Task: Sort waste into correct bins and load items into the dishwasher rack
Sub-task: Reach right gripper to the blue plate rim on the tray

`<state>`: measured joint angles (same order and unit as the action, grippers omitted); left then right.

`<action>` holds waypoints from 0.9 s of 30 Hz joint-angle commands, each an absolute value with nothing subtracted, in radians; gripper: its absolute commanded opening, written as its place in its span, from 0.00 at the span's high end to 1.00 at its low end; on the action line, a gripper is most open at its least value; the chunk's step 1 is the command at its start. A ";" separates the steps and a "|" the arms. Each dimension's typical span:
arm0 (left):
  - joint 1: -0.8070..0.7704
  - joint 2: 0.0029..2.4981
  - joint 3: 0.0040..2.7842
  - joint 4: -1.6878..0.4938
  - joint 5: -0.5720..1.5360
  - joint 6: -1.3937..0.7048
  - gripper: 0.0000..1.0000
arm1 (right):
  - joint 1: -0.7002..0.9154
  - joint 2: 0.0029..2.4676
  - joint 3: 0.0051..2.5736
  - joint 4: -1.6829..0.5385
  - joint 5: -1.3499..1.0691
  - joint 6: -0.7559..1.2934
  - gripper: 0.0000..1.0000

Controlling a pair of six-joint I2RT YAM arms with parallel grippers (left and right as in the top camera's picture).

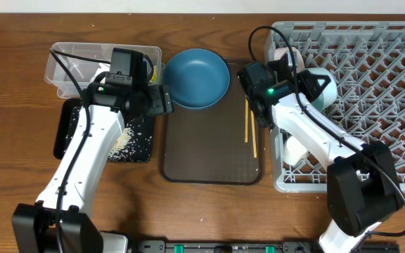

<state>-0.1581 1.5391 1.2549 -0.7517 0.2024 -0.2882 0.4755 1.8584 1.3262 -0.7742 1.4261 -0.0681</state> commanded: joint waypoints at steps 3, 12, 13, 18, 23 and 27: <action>-0.155 1.522 1.252 -0.752 0.189 -0.282 0.12 | 0.480 1.860 1.329 -0.800 1.354 -0.087 0.99; -0.155 1.522 1.252 -0.752 0.190 -0.282 0.13 | 0.523 1.860 1.329 -0.896 1.201 -0.083 0.99; -0.155 1.522 1.252 -0.752 0.189 -0.282 0.13 | 0.526 1.860 1.329 -0.900 1.201 -0.083 0.99; -0.155 1.522 1.252 -0.752 0.189 -0.282 0.13 | 0.543 1.860 1.329 -0.902 1.199 -0.083 0.70; -0.155 1.522 1.252 -0.752 0.189 -0.282 0.13 | 0.567 1.856 1.330 -0.901 1.200 -0.083 0.33; -0.155 1.522 1.252 -0.752 0.189 -0.282 0.12 | 0.579 1.840 1.330 -0.889 1.200 -0.083 0.20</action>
